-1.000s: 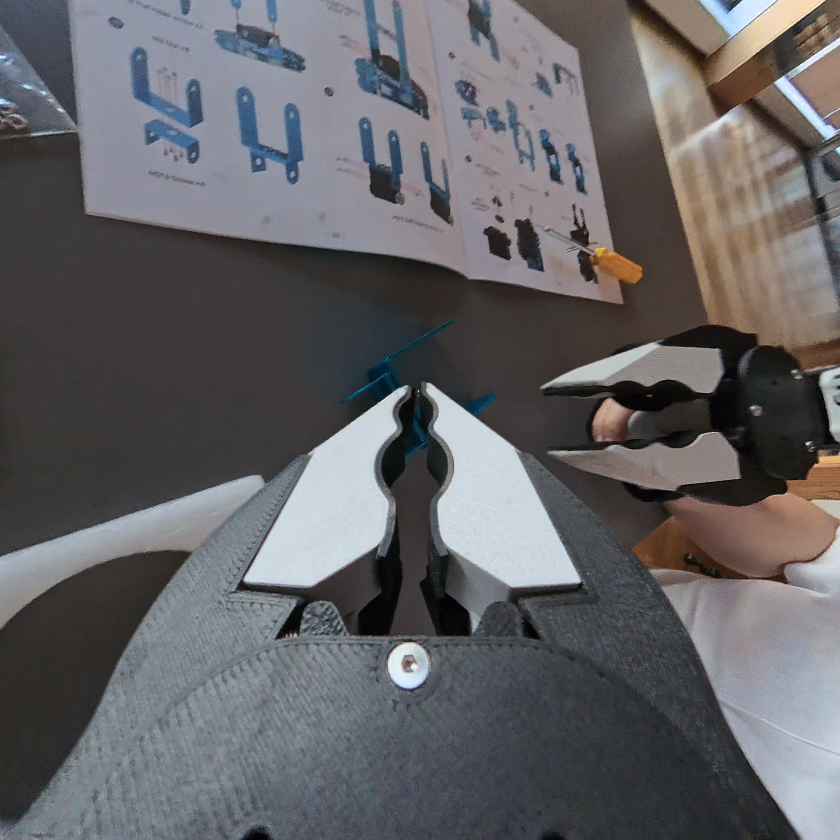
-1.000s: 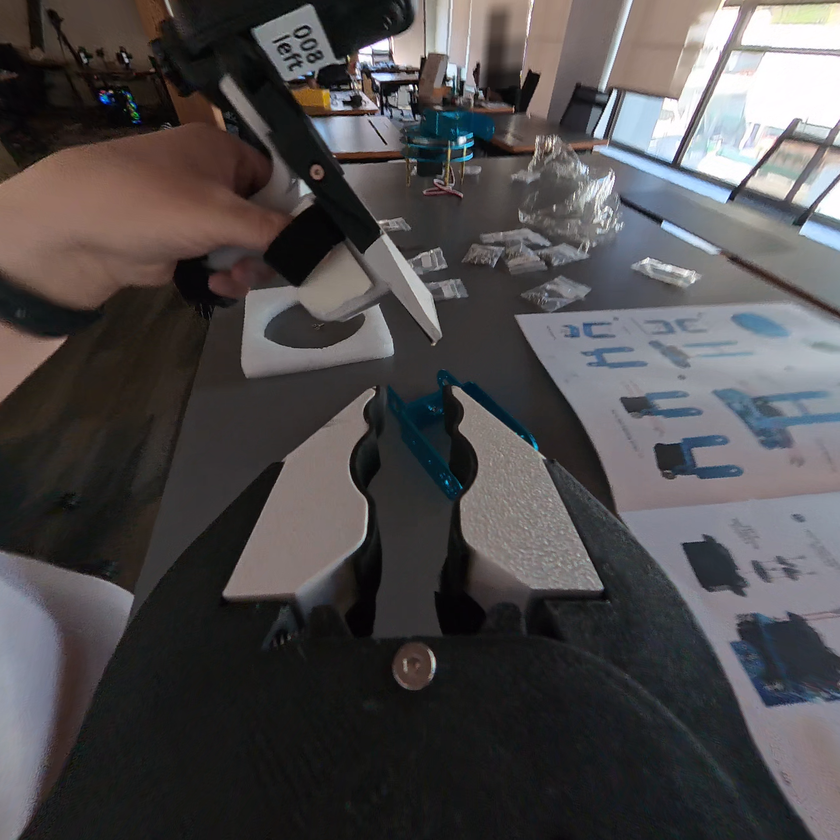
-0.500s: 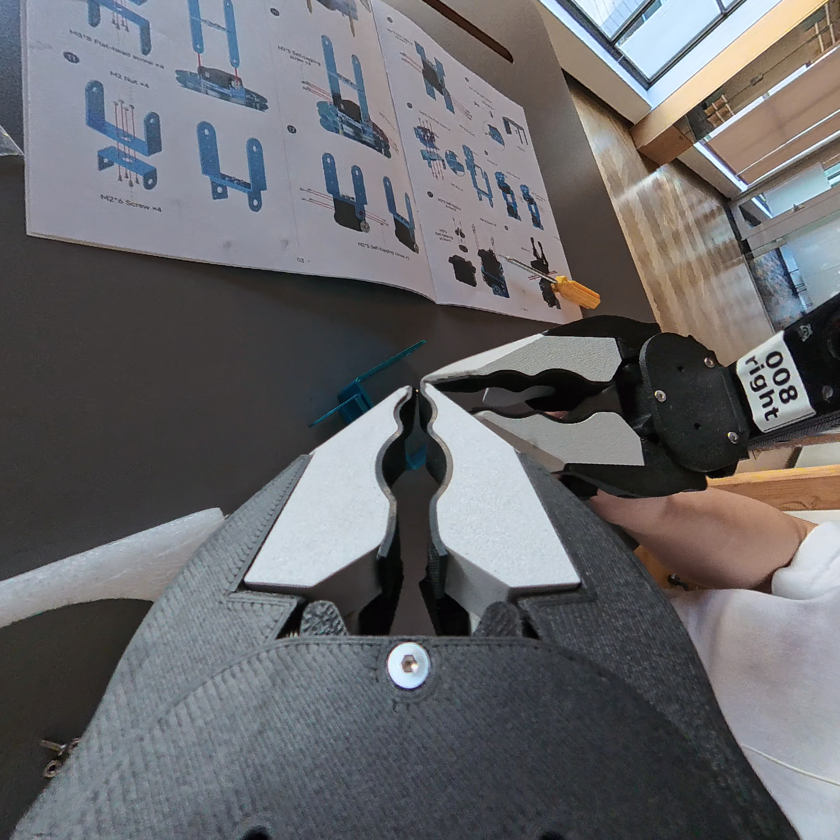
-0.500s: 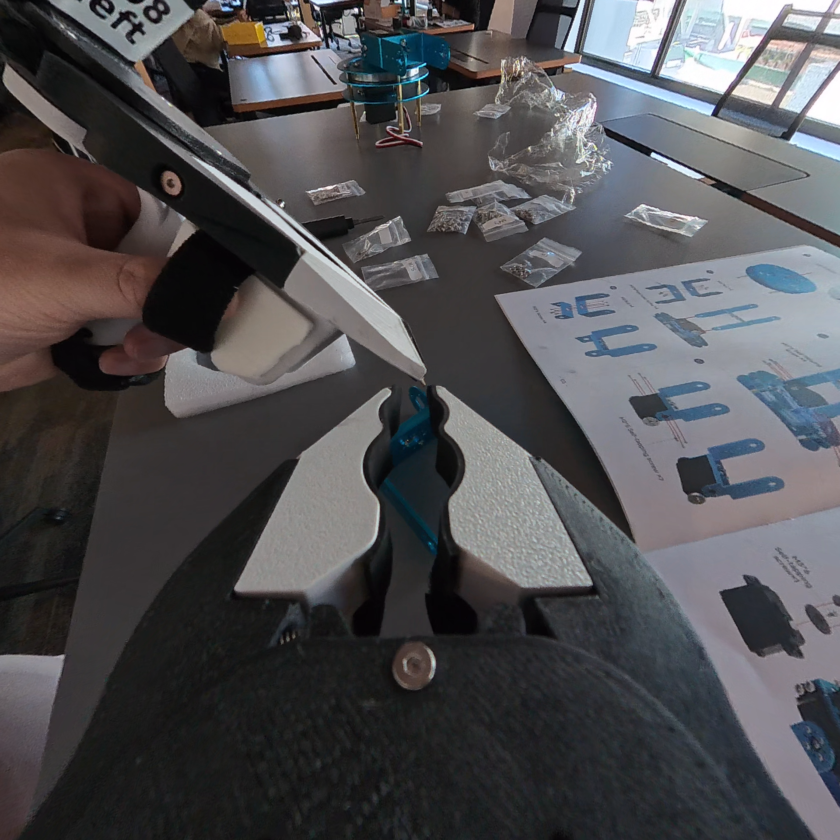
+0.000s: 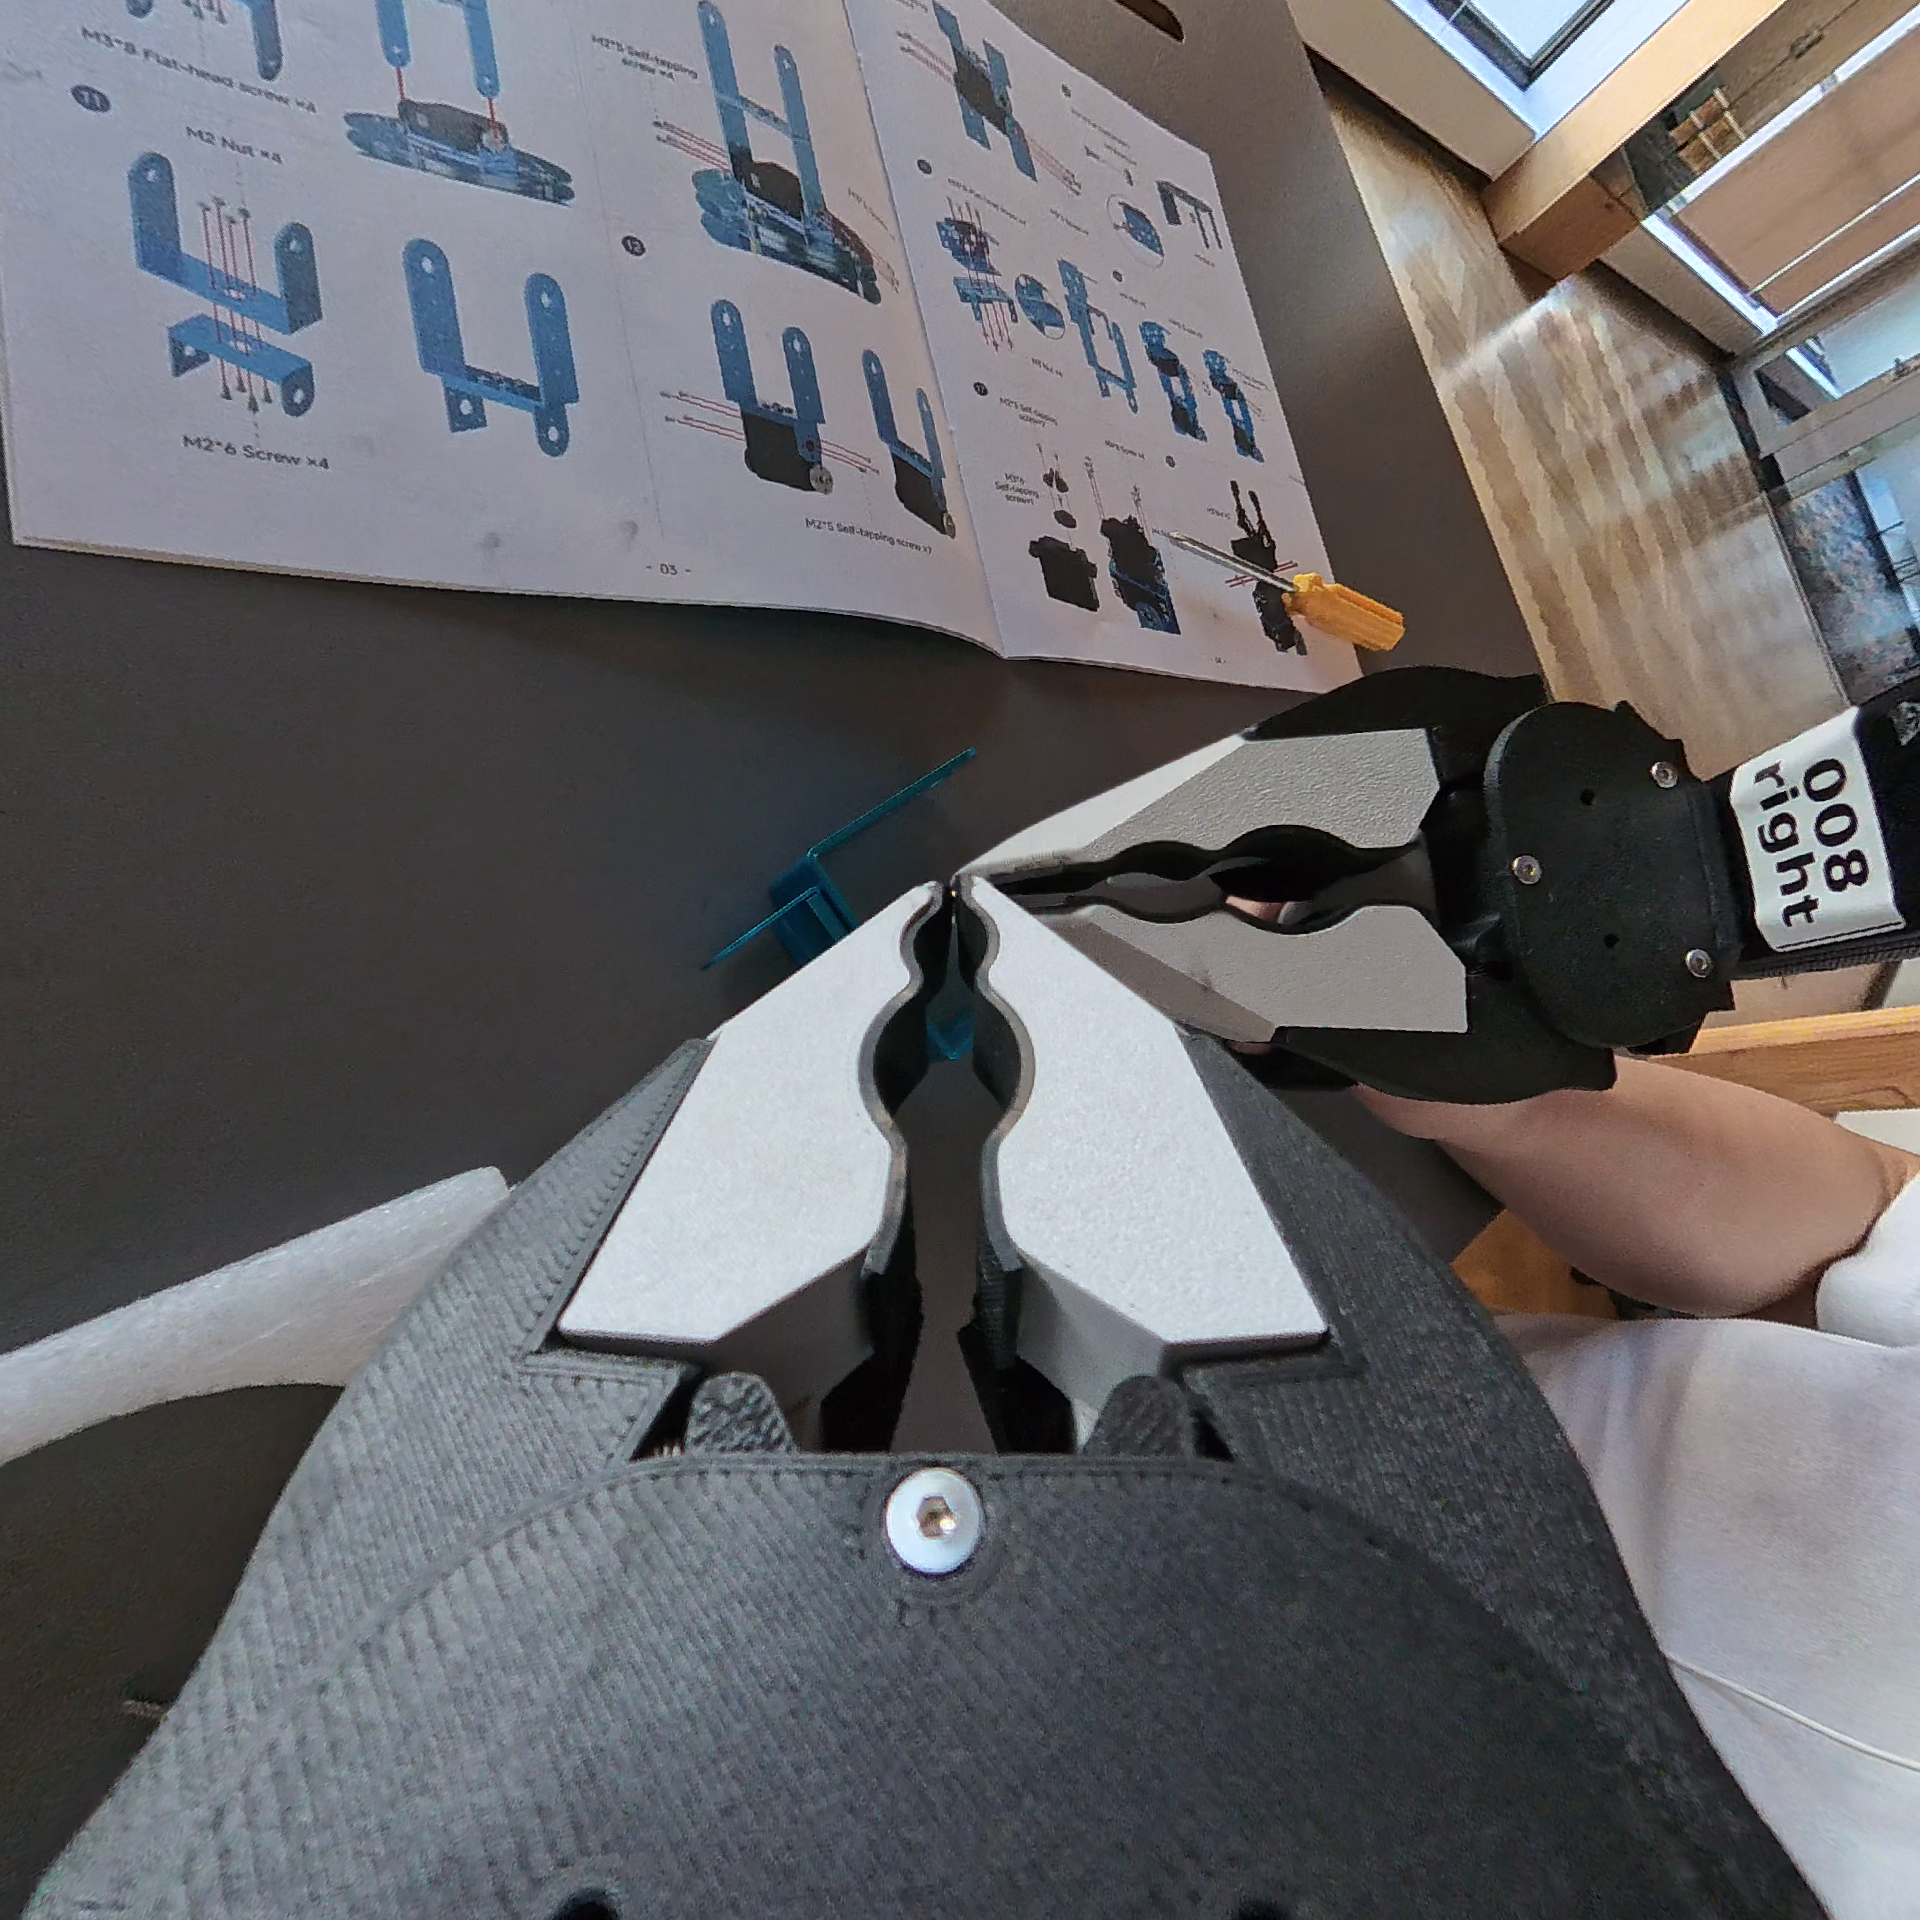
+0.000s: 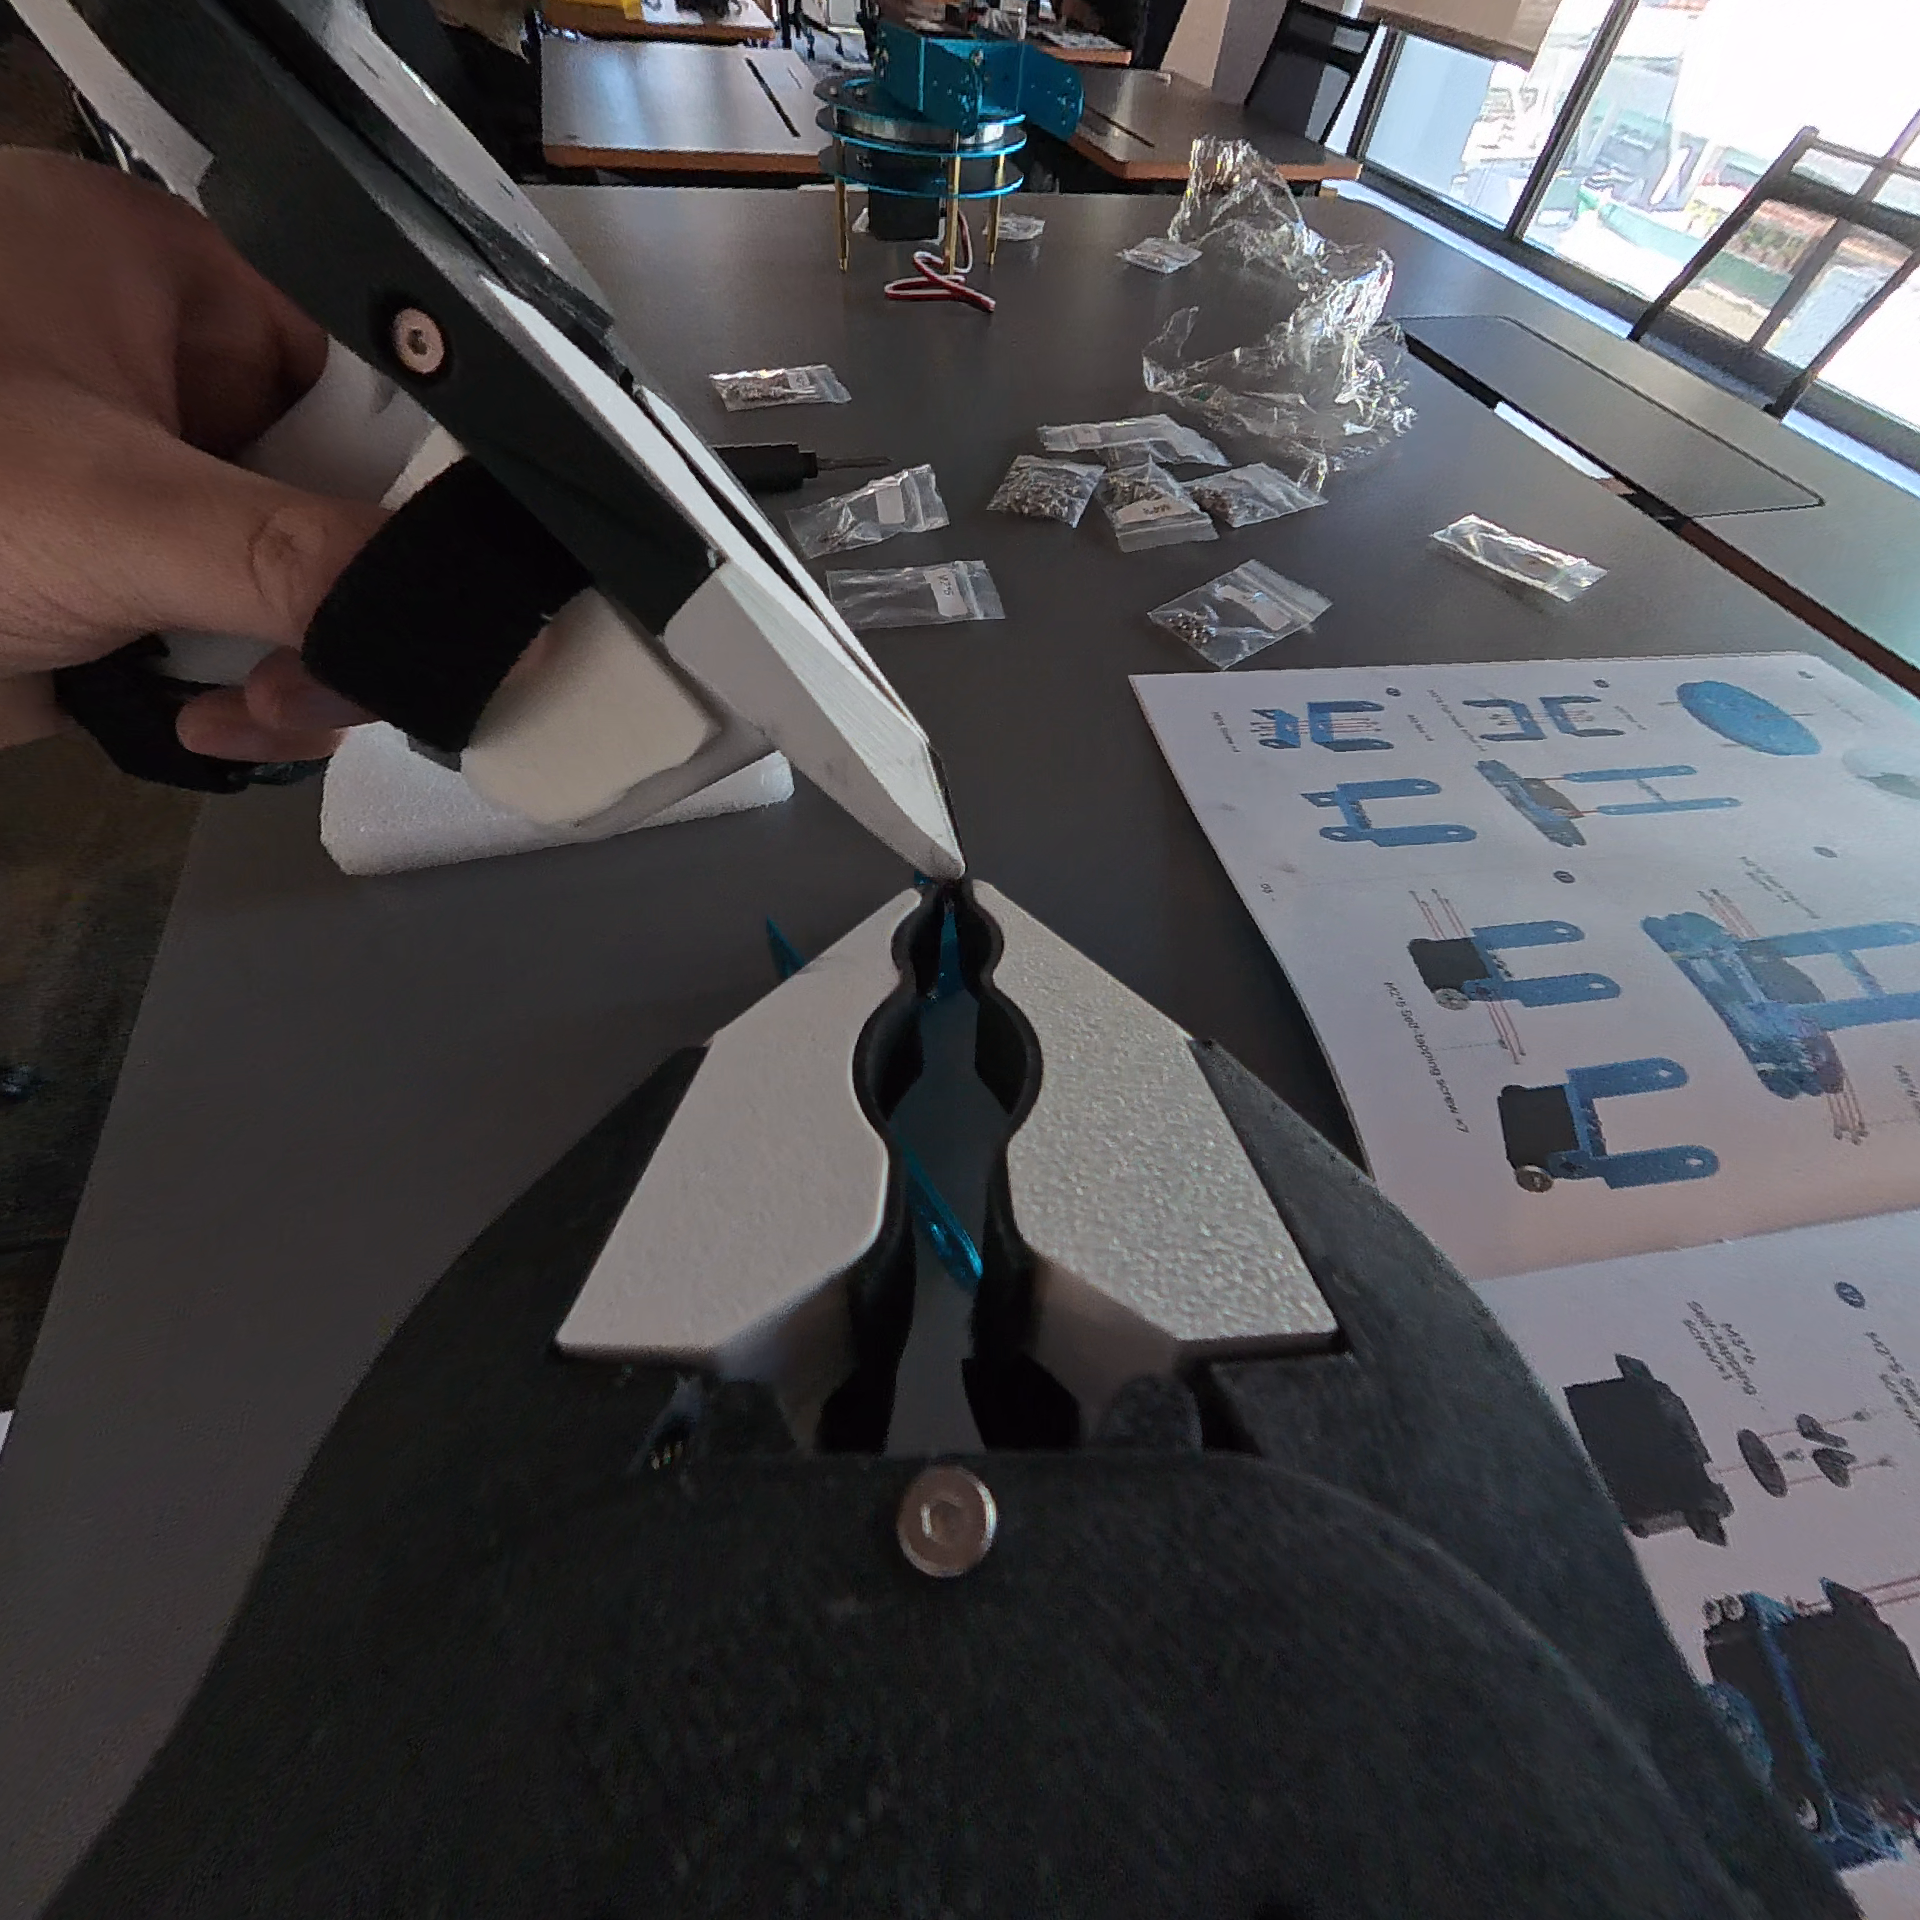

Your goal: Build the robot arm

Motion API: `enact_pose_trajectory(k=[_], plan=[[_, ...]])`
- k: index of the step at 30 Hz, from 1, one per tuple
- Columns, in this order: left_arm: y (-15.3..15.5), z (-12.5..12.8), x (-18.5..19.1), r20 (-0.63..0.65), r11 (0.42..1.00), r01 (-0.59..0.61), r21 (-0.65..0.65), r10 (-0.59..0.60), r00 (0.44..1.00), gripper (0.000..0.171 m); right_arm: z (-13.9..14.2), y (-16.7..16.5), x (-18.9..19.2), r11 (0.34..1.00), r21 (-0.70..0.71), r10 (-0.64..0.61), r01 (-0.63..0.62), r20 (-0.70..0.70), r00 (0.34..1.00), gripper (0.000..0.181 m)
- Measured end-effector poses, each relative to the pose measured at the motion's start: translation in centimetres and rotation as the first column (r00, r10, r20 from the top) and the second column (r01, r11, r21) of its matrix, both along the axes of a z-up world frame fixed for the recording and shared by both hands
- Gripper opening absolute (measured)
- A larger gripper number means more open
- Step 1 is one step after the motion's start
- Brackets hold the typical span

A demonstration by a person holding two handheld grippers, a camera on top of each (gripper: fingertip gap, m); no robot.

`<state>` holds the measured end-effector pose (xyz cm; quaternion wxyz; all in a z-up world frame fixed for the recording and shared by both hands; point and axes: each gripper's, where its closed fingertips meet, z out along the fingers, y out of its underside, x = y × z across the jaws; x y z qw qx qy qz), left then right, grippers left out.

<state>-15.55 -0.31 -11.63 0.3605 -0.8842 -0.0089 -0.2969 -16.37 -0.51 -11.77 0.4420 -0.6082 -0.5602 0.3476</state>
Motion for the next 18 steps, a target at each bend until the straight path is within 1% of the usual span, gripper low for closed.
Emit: enact_pose_trajectory(k=[4,5,7,8,10,11,13,15,18], plan=[[-0.2,0.1,0.1,0.013,1.0,0.014,-0.001,-0.014,1.0,0.0,0.0,-0.2,0.1,1.0,-0.018,0.01,-0.01,-0.004,1.0,0.0],[-0.3,0.2,0.2,0.03,1.0,0.021,0.001,-0.022,0.999,0.004,0.0,-0.2,0.1,1.0,-0.024,0.012,-0.013,-0.005,1.0,0.0],[-0.6,0.5,-0.1,0.068,0.999,0.032,0.013,-0.033,0.997,0.023,0.0,-0.4,0.3,0.999,-0.046,0.026,-0.027,-0.014,1.0,0.0],[-0.9,0.6,-0.2,0.086,0.998,0.052,0.031,-0.055,0.995,0.026,0.1,-0.4,0.5,0.997,-0.063,0.034,-0.035,-0.023,0.999,0.0],[-1.8,0.6,-0.5,0.088,0.99,0.121,0.079,-0.128,0.988,0.026,0.4,-0.7,1.0,0.991,-0.11,0.066,-0.071,-0.051,0.997,0.0],[-2.3,0.4,-0.8,0.054,0.983,0.151,0.105,-0.158,0.986,0.026,0.6,-0.9,1.3,0.986,-0.138,0.083,-0.091,-0.065,0.994,0.0],[-3.1,-0.4,-1.5,-0.074,0.972,0.188,0.139,-0.179,0.981,0.026,0.8,-0.9,2.0,0.976,-0.187,0.101,-0.115,-0.083,0.991,0.0],[-3.6,-0.2,-1.5,-0.181,0.952,0.221,0.212,-0.184,0.966,0.026,1.0,-1.0,2.8,0.964,-0.221,0.129,-0.146,-0.089,0.988,0.0],[-4.5,0.5,-0.2,-0.23,0.914,0.294,0.279,-0.234,0.945,0.02,1.2,-1.2,3.5,0.955,-0.219,0.18,-0.198,-0.1,0.979,0.0]])
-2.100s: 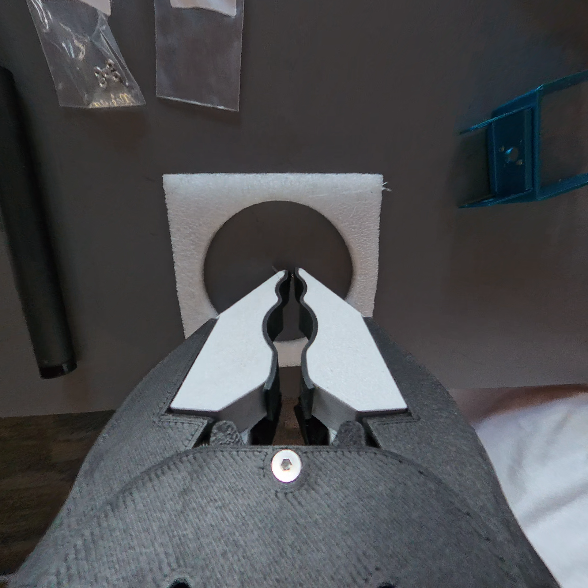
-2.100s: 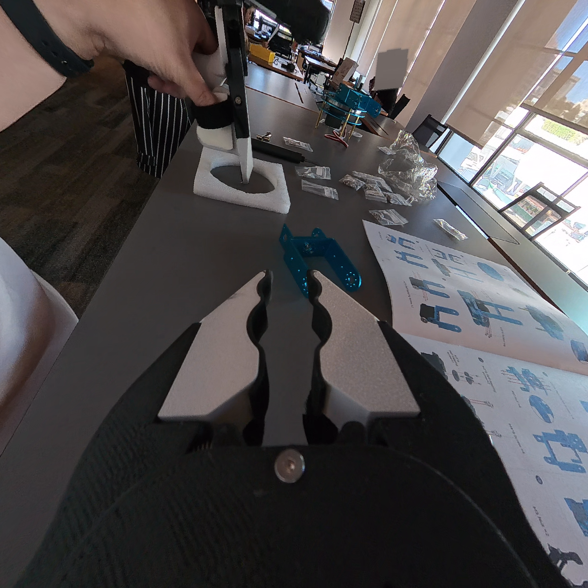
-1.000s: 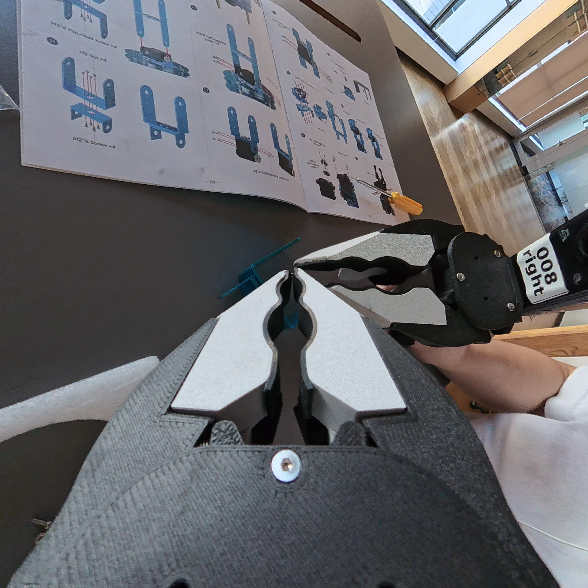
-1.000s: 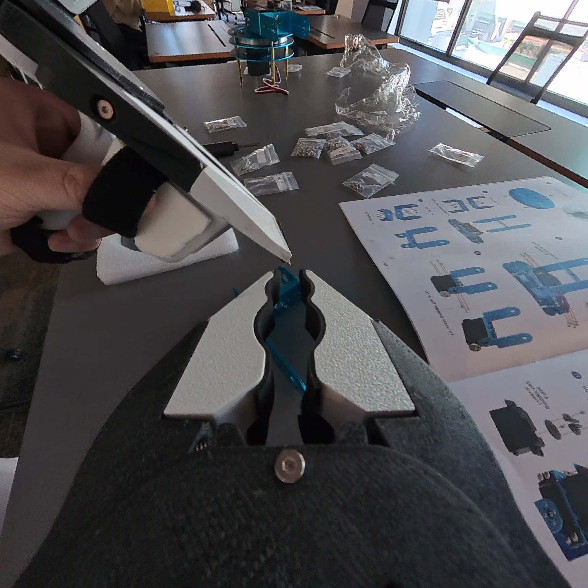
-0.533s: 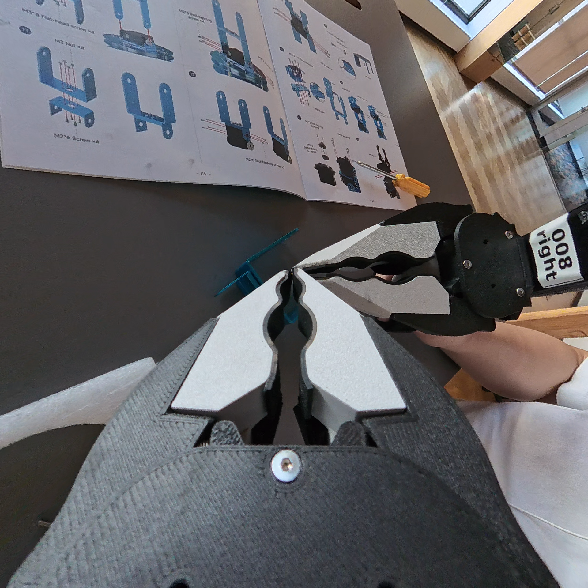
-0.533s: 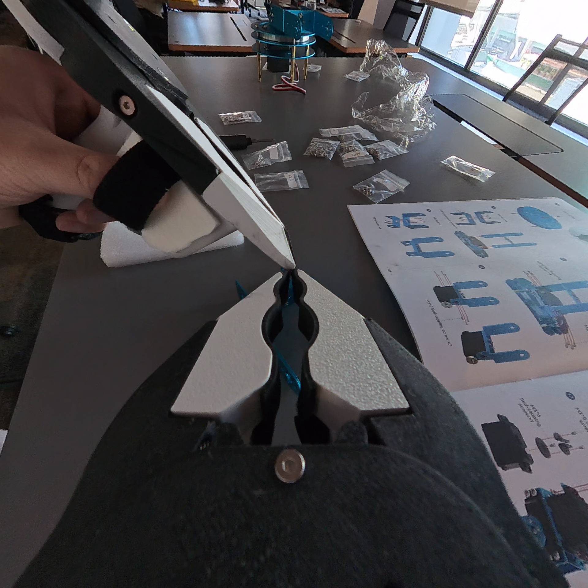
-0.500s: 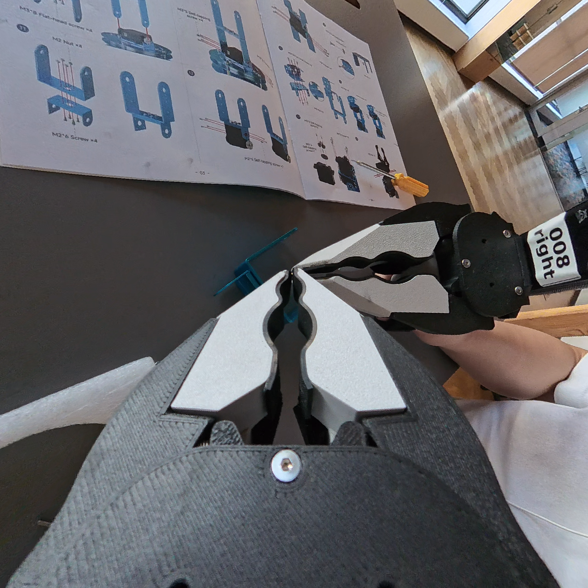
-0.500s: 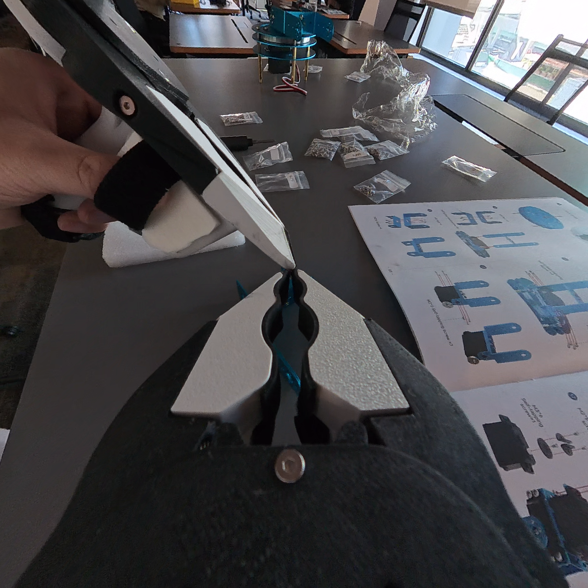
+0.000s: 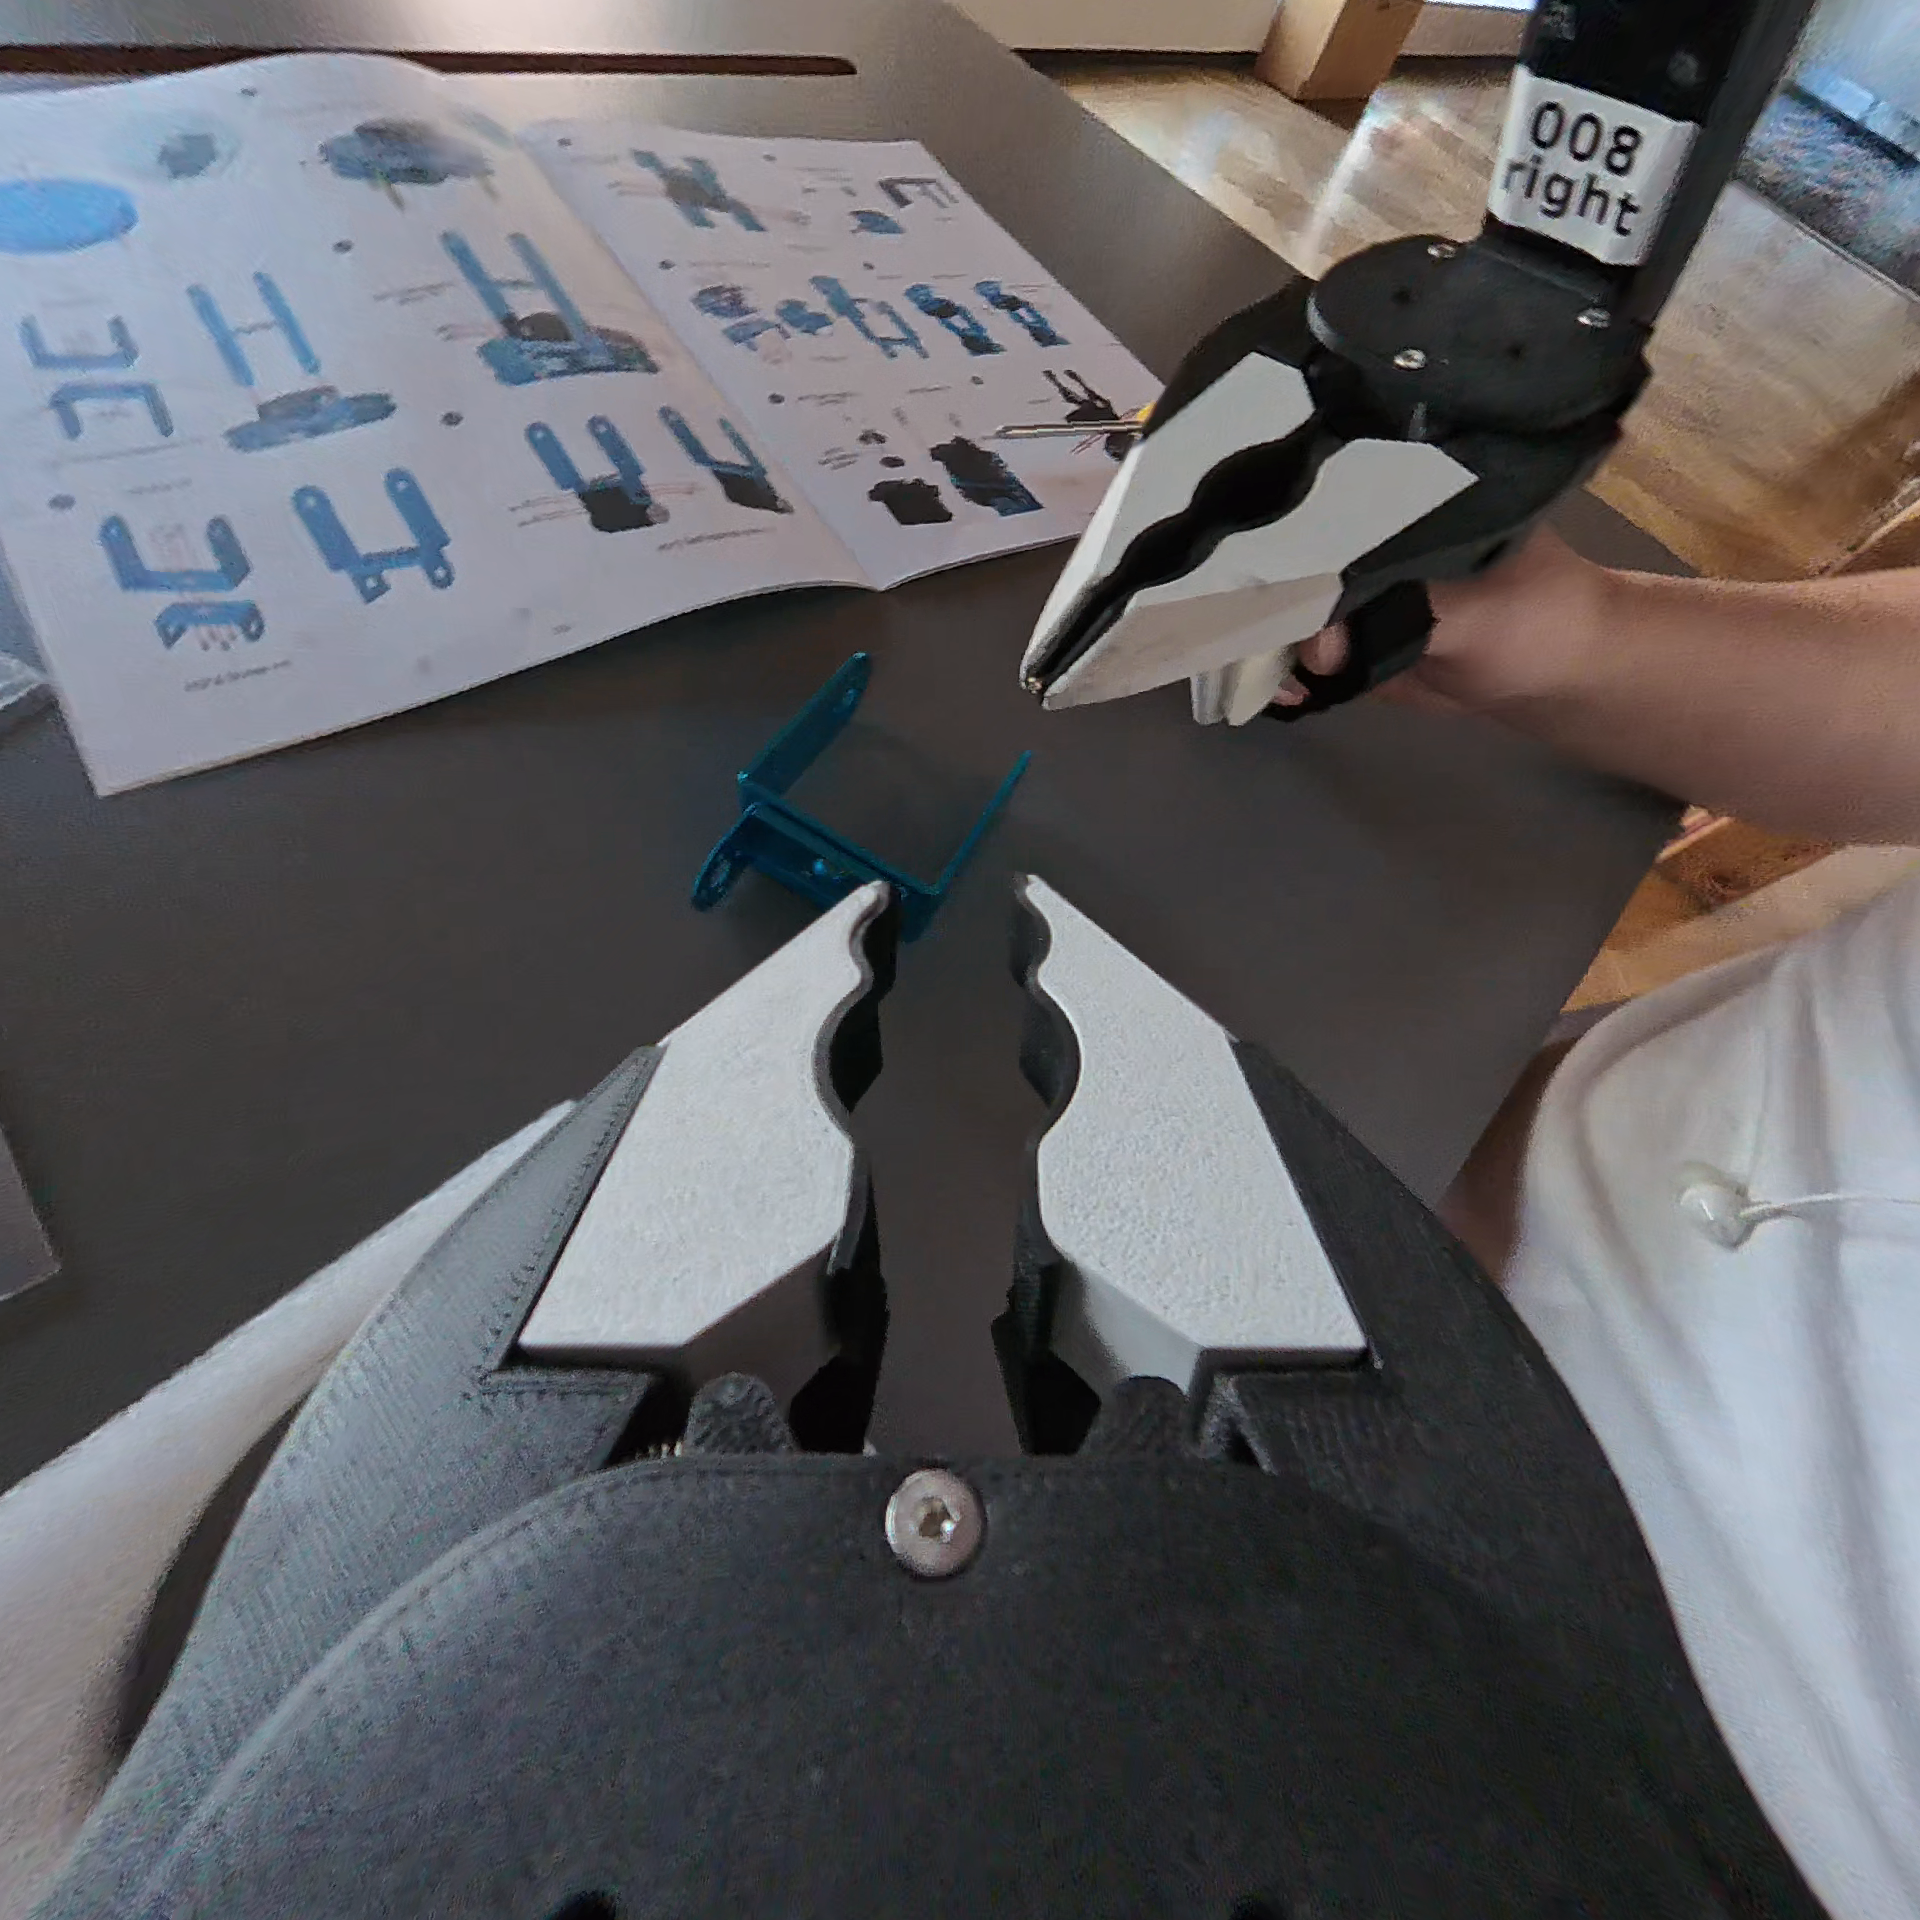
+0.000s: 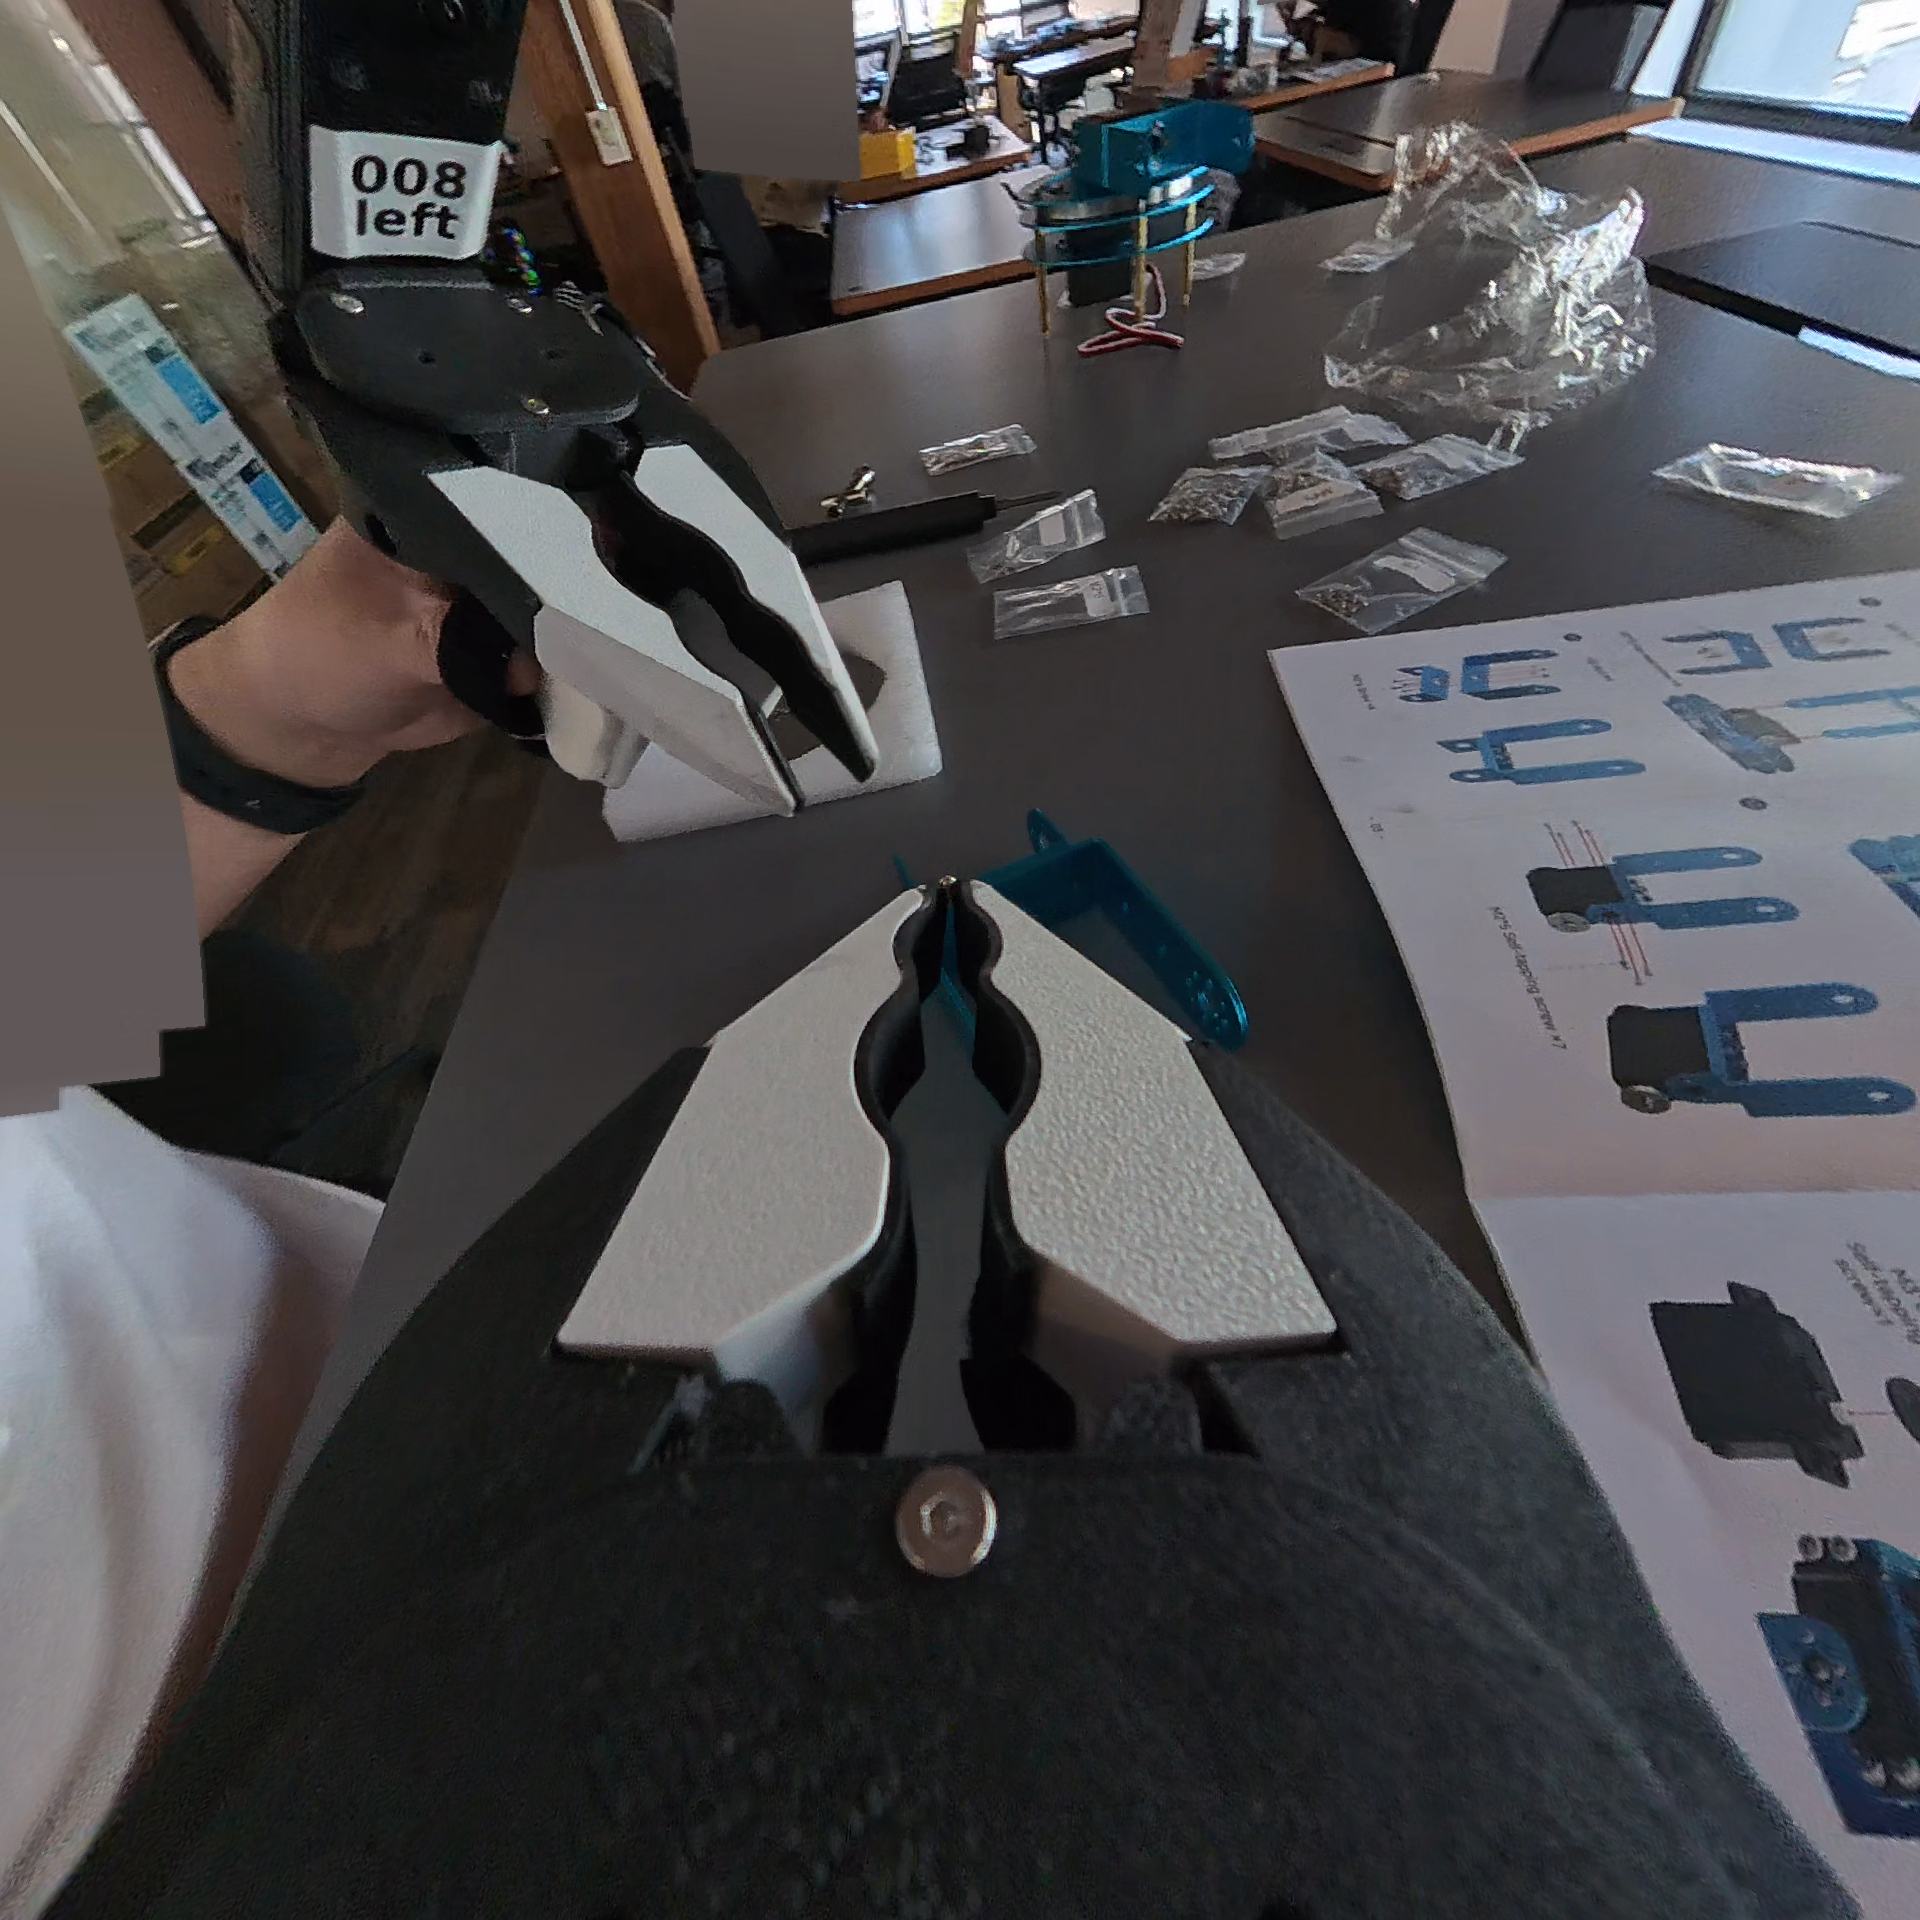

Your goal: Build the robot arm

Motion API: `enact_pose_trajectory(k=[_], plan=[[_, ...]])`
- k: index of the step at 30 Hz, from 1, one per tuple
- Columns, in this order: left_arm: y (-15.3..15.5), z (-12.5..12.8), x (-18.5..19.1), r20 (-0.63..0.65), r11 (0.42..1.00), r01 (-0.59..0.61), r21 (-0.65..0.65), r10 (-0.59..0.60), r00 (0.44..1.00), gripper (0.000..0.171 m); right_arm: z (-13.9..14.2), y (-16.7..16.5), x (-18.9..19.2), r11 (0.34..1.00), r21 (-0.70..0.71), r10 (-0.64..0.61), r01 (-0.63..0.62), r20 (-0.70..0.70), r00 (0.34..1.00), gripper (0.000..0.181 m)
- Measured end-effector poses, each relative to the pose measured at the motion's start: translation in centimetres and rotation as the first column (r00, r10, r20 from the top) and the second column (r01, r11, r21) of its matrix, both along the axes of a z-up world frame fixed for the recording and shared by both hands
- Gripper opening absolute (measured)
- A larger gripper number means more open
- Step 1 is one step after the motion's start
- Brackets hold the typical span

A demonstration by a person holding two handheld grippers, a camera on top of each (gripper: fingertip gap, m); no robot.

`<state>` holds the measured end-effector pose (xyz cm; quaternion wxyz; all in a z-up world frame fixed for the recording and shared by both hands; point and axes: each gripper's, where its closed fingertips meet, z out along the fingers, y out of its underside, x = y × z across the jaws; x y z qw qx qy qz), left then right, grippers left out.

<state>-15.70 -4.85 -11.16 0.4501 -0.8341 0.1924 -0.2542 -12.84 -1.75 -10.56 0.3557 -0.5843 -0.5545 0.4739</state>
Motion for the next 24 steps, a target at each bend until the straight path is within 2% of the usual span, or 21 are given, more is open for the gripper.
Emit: enact_pose_trajectory(k=[3,6,8,10,12,14,17,21,24], plan=[[-0.2,0.3,1.0,0.079,0.999,0.04,-0.019,-0.038,0.996,0.02,0.2,-0.2,0.3,0.997,0.056,0.056,-0.055,-0.018,0.998,0.0],[-0.5,0.3,2.3,0.276,0.981,0.117,-0.153,-0.072,0.958,0.025,1.1,-1.0,0.1,0.983,0.138,0.129,-0.119,-0.068,0.989,0.0],[-0.3,1.0,2.8,0.425,0.967,0.154,-0.204,-0.055,0.904,0.021,1.8,-1.7,0.1,0.969,0.199,0.171,-0.148,-0.108,0.979,0.0],[-0.1,2.5,3.2,0.588,0.959,0.201,-0.201,-0.046,0.808,0.019,2.4,-2.3,0.1,0.952,0.258,0.205,-0.164,-0.141,0.968,0.0],[0.0,3.6,3.2,0.694,0.952,0.229,-0.201,-0.027,0.72,0.015,2.6,-2.6,0.2,0.936,0.315,0.212,-0.154,-0.158,0.964,0.0],[-0.1,3.7,3.6,0.721,0.944,0.255,-0.211,-0.026,0.692,0.014,2.7,-3.0,0.2,0.925,0.345,0.225,-0.157,-0.168,0.96,0.0],[-0.3,3.1,4.1,0.7,0.935,0.264,-0.238,-0.023,0.714,0.015,2.8,-3.4,0.2,0.921,0.355,0.238,-0.162,-0.182,0.954,0.0],[-0.2,4.0,4.1,0.744,0.938,0.288,-0.192,-0.052,0.666,0.011,3.3,-3.7,0.4,0.923,0.346,0.256,-0.171,-0.215,0.943,0.0],[-0.3,3.8,4.5,0.741,0.93,0.309,-0.198,-0.065,0.668,0.011,3.5,-3.7,0.4,0.924,0.341,0.259,-0.171,-0.231,0.938,0.0]])
